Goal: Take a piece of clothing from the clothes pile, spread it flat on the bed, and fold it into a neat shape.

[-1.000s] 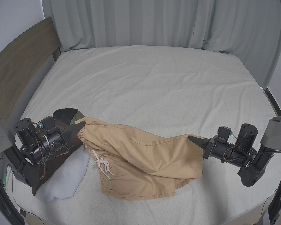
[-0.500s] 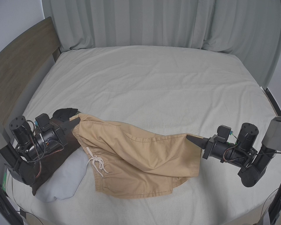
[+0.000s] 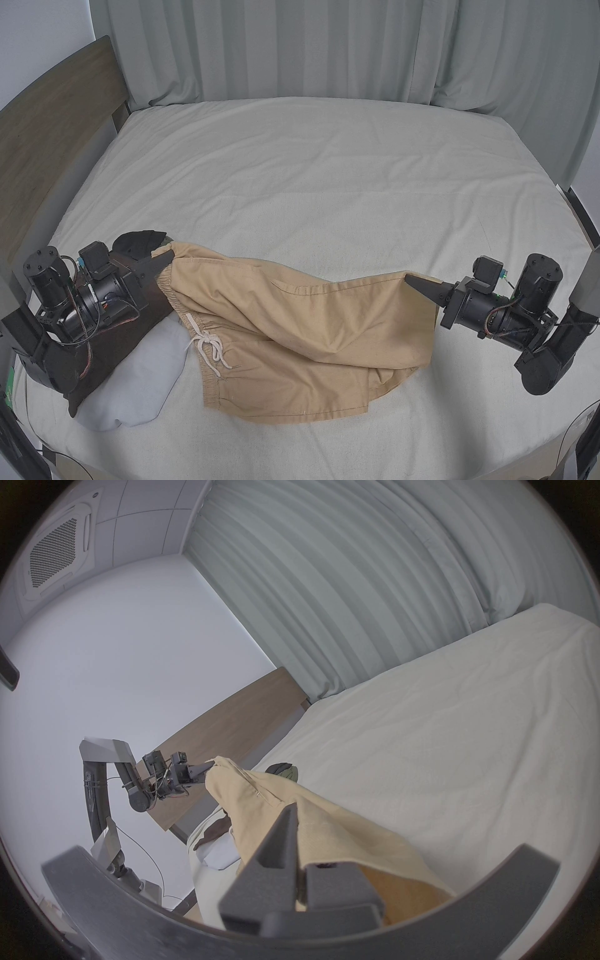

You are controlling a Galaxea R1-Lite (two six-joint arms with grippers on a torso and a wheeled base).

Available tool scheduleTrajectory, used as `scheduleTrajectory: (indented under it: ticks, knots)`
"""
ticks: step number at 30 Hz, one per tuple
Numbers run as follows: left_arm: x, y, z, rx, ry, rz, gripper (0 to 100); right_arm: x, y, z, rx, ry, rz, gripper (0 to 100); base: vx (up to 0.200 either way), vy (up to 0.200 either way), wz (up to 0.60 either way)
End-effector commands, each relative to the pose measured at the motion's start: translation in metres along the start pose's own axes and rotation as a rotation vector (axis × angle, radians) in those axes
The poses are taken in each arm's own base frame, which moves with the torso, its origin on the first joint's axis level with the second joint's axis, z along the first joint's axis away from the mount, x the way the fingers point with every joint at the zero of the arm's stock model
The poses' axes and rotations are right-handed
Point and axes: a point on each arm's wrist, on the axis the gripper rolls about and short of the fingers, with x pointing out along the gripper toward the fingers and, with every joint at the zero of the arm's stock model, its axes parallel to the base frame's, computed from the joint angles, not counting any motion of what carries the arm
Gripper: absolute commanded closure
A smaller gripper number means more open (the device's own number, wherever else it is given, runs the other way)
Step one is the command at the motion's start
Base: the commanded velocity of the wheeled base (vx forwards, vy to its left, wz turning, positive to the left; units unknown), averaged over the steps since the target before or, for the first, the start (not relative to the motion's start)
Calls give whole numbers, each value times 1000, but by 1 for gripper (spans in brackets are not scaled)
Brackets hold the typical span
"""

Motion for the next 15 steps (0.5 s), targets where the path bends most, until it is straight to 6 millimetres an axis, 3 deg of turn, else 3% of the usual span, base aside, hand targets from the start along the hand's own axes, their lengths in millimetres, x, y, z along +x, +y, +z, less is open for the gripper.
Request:
scheduleTrajectory:
  ticks: [1,15]
  knots:
    - [3,3,-4,-8,11,2,100,-3,0,7,-11,-25,-4,100,0,0,0]
    - [3,3,-6,-12,15,1,100,-7,-5,17,-27,-59,-25,100,0,0,0]
